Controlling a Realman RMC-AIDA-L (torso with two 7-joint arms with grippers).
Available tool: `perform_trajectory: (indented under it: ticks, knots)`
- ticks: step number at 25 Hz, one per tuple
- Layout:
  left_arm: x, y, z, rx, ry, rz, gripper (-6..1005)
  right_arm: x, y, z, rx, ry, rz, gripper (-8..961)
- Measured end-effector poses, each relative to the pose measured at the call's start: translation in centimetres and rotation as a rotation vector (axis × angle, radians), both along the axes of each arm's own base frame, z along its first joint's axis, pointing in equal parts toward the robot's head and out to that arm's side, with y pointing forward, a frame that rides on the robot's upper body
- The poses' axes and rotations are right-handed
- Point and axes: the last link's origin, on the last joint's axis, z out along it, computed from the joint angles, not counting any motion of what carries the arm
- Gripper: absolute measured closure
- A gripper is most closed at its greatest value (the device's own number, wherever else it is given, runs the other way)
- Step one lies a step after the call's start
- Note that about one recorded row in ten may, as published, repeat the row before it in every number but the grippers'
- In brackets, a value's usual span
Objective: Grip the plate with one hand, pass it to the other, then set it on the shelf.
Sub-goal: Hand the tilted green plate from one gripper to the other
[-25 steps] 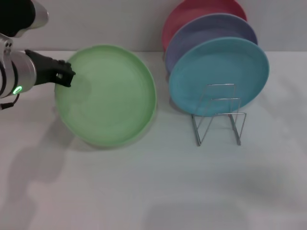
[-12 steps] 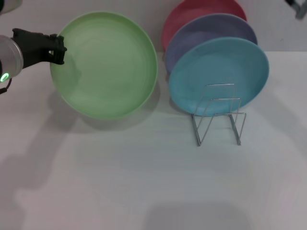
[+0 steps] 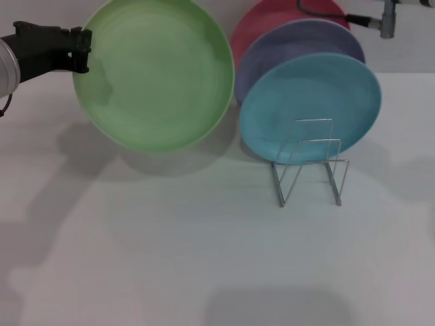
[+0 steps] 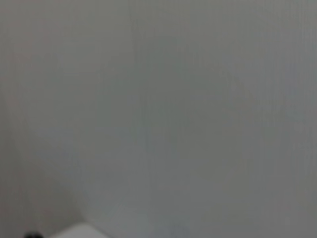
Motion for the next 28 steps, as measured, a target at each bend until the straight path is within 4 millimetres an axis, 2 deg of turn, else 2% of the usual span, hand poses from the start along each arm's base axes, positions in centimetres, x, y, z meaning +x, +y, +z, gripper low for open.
perform_trajectory:
  ticks: [3, 10, 20, 28]
  knots:
    - [0.0, 0.1, 0.1, 0.003, 0.001, -0.002, 965, 0.4, 0.1, -0.3, 0.002, -0.036, -0.027, 159]
    - [0.1, 0.1, 0.0, 0.001, 0.005, -0.008, 965, 2.4, 0.9, -2.4, -0.024, -0.114, -0.100, 161]
    - [0.2, 0.2, 0.1, 0.003, 0.003, -0.011, 965, 3.1, 1.9, -3.8, -0.049, -0.142, -0.122, 164]
    - [0.3, 0.2, 0.1, 0.003, 0.003, -0.013, 965, 2.9, 2.3, -4.5, -0.055, -0.160, -0.111, 167]
